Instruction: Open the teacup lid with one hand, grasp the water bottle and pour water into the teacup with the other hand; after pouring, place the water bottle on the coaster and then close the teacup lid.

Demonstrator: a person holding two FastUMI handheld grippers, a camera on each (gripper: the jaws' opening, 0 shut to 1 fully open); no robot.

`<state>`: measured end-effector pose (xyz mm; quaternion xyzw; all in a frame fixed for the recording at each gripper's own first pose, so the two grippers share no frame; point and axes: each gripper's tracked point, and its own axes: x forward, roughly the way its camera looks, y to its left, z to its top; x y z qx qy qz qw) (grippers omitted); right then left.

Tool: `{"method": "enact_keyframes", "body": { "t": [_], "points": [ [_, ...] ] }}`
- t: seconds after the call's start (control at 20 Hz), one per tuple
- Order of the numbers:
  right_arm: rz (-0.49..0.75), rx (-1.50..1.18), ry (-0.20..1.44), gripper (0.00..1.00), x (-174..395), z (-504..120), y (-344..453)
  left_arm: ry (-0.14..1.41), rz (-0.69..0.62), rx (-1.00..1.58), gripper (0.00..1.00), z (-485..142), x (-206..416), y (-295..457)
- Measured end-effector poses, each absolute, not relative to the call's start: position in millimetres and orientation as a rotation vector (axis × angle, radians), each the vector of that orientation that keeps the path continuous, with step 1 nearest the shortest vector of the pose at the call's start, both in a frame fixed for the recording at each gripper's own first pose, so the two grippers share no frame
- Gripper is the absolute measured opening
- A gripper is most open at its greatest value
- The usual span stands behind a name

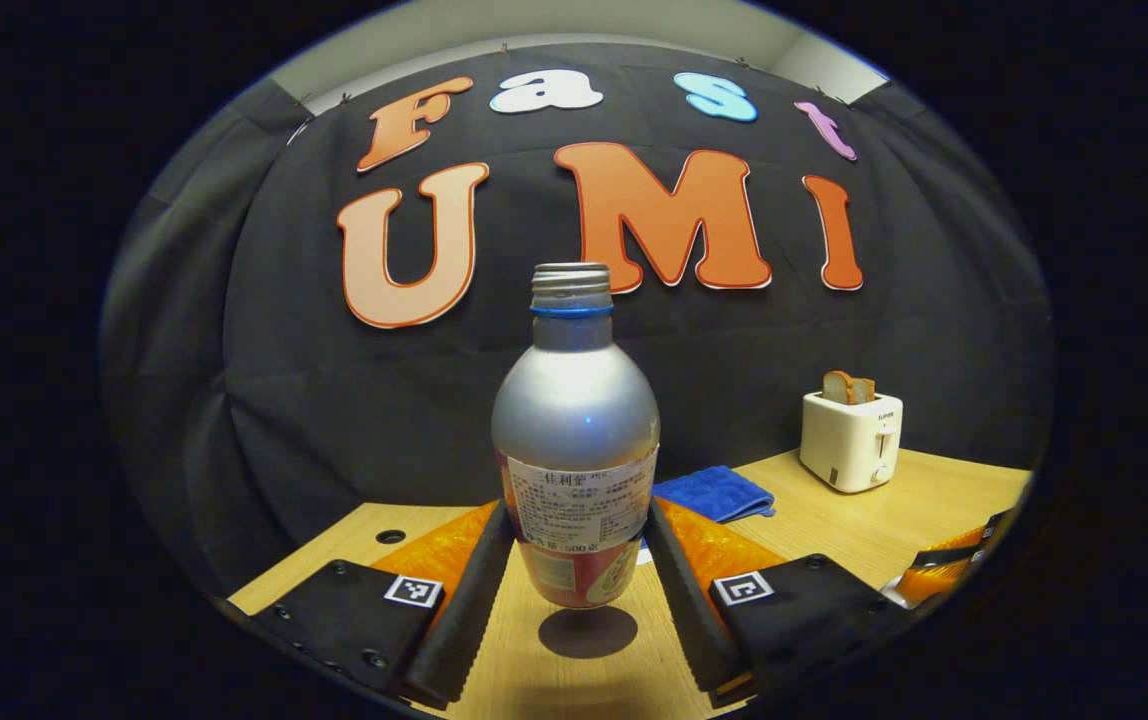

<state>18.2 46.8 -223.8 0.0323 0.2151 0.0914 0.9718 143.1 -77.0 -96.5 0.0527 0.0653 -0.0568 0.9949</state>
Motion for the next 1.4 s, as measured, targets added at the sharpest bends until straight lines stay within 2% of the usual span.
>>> {"method": "enact_keyframes", "body": {
  "t": [0.05,0.55,0.6,0.65,0.7,0.75,0.8,0.9,1.0,1.15,1.2,1.4],
  "points": [
    [0.187,0.062,0.442,0.21,18,-227,48,0.142,-0.114,0.092,0.8,-99,144,-77],
    [0.195,-0.011,0.434,0.2,14,-235,51,0.265,-0.128,-0.049,0.83,-138,156,-71],
    [0.194,-0.011,0.433,0.27,14,-234,52,0.275,-0.129,-0.057,0.81,-142,159,-70],
    [0.187,-0.013,0.432,0.28,16,-233,49,0.286,-0.124,-0.063,0.83,-146,162,-69],
    [0.186,-0.012,0.43,0.3,16,-232,49,0.294,-0.12,-0.064,0.81,-150,165,-67],
    [0.185,-0.008,0.421,0.34,17,-228,50,0.301,-0.112,-0.063,0.83,-154,166,-63],
    [0.183,-0.006,0.409,0.43,17,-223,49,0.31,-0.111,-0.064,0.81,-160,169,-61],
    [0.181,-0.015,0.4,0.56,19,-219,47,0.334,-0.106,-0.071,0.83,-170,173,-59],
    [0.182,-0.021,0.389,0.65,19,-212,44,0.364,-0.103,-0.075,0.83,-184,177,-57],
    [0.182,-0.027,0.367,0.7,19,-202,39,0.412,-0.095,-0.063,0.84,-204,183,-51],
    [0.174,-0.04,0.367,0.73,19,-201,35,0.431,-0.092,-0.057,0.81,-209,182,-51],
    [0.148,-0.077,0.352,0.76,19,-194,22,0.491,-0.1,-0.054,0.81,-234,186,-53]
  ]
}}
